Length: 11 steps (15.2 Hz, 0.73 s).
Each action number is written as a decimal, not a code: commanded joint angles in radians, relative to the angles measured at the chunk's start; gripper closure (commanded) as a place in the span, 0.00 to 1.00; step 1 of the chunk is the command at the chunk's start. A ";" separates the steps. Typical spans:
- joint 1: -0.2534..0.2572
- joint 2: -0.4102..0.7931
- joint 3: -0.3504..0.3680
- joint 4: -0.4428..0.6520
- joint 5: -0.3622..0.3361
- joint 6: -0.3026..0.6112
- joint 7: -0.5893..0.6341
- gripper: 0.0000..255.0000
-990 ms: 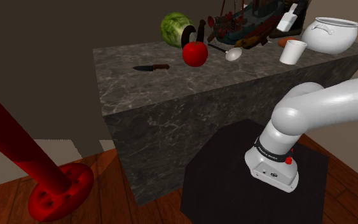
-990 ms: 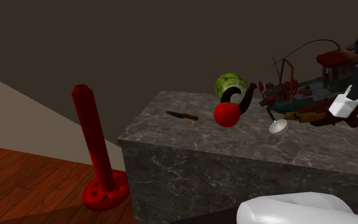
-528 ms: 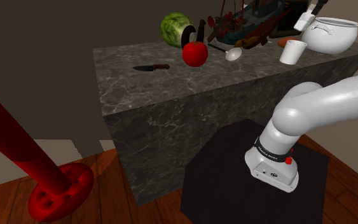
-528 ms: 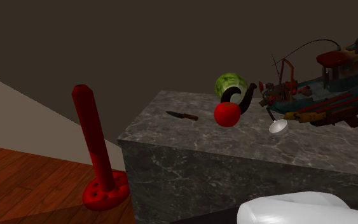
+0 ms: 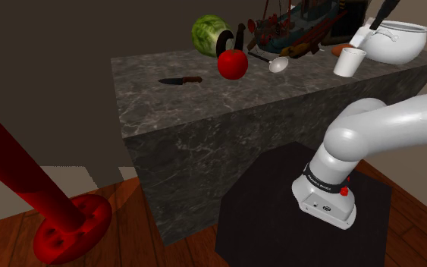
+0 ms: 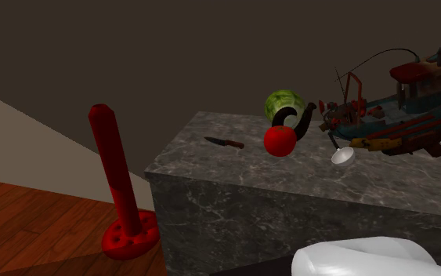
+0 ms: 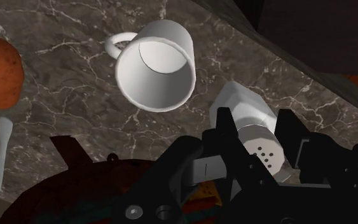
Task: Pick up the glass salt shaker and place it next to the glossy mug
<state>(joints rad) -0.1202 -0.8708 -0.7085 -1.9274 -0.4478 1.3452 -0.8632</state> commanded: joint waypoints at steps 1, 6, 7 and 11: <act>-0.007 -0.016 -0.003 -0.036 -0.008 0.021 0.004 1.00; -0.024 -0.051 -0.017 -0.121 -0.029 0.072 0.012 1.00; -0.027 -0.058 -0.020 -0.137 -0.033 0.082 0.013 1.00; -0.040 -0.082 -0.035 -0.201 -0.051 0.123 0.018 1.00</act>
<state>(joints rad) -0.1560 -0.9459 -0.7415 -2.1104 -0.4949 1.4581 -0.8473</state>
